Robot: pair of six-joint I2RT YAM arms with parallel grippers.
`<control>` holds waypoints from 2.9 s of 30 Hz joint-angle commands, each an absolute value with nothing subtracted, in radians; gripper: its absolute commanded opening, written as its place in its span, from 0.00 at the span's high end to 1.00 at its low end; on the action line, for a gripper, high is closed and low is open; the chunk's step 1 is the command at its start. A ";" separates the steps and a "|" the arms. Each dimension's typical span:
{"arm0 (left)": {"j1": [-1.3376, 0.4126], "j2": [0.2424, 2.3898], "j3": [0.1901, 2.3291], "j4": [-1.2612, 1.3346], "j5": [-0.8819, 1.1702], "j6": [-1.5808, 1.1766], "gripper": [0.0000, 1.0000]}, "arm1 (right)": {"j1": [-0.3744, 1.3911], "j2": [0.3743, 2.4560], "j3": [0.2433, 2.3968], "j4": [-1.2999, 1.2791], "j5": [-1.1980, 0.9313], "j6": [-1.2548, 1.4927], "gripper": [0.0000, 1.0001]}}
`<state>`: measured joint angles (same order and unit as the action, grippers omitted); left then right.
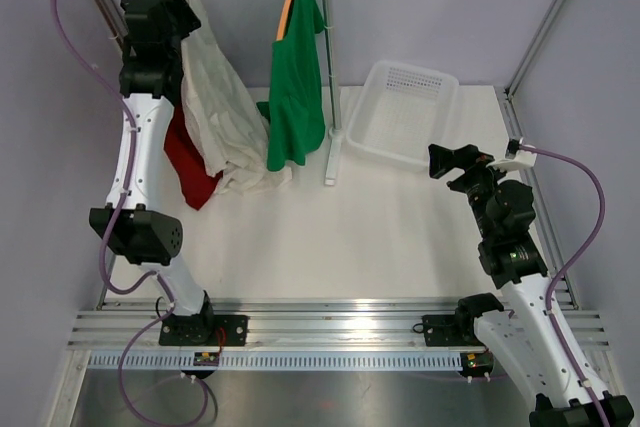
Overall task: Remove the t-shirt from the hanger
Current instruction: Grab a hanger with a tshirt on it with the left arm
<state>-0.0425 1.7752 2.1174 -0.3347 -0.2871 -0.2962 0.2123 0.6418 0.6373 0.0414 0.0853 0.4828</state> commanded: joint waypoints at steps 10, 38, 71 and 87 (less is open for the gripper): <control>-0.126 1.579 2.008 -0.293 -0.298 -0.250 0.20 | 0.216 0.672 0.695 0.104 0.061 0.476 0.00; -0.192 1.140 1.546 -0.023 -0.138 -0.356 0.01 | 0.215 0.730 0.825 0.057 0.133 0.529 0.01; -0.344 1.705 2.201 -0.316 -0.020 -0.270 0.03 | 0.215 0.864 0.877 0.169 0.012 0.552 0.00; -0.356 1.859 2.293 -0.255 -0.006 -0.201 0.08 | 0.215 0.870 0.861 0.187 0.008 0.560 0.00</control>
